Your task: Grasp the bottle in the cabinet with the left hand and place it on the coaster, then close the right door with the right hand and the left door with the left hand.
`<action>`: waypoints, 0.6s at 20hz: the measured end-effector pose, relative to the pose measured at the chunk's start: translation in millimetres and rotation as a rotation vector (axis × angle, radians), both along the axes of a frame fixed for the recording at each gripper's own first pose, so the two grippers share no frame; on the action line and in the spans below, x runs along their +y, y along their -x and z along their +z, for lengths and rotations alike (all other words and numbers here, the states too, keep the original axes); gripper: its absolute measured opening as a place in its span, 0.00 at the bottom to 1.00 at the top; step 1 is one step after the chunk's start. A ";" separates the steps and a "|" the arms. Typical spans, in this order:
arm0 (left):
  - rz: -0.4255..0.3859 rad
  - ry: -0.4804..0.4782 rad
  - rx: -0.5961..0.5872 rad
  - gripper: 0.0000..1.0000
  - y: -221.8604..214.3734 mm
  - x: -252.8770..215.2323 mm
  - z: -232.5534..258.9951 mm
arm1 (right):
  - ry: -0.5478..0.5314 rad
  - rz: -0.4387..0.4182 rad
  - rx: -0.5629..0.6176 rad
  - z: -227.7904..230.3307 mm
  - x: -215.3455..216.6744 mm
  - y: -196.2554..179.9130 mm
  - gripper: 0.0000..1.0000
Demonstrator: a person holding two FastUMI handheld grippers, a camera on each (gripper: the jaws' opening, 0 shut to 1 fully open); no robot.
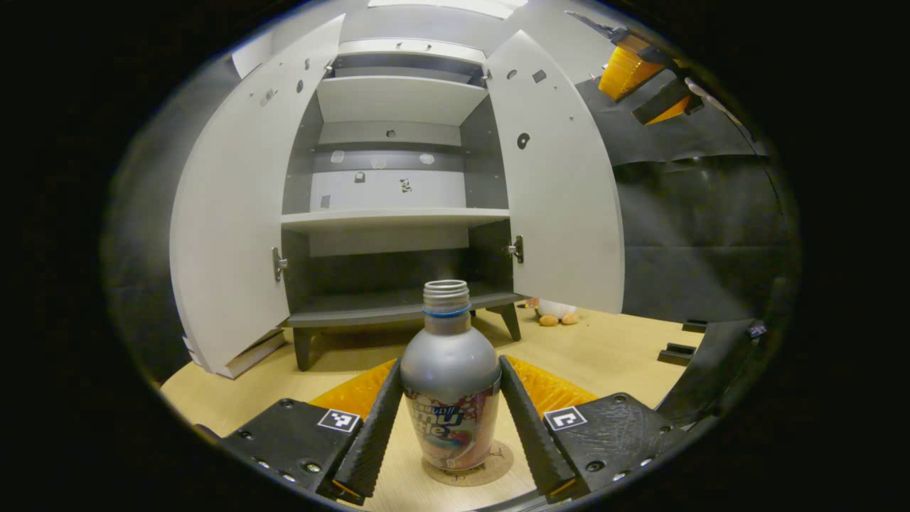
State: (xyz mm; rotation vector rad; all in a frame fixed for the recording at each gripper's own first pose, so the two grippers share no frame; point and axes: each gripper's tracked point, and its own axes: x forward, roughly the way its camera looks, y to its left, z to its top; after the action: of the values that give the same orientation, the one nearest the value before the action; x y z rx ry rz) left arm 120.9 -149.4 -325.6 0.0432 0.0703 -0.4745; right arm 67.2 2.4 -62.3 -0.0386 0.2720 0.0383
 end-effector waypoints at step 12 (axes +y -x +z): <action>-0.022 0.014 0.008 0.80 5.0 -7.1 -17.9 | 0.025 0.030 0.025 -1.1 7.8 8.6 1.00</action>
State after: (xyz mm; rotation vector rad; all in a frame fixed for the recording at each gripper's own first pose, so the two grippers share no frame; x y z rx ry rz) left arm 115.9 -156.5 -343.5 0.0287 0.0746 -0.4975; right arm 58.6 10.2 -63.4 -0.0667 0.2969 0.0657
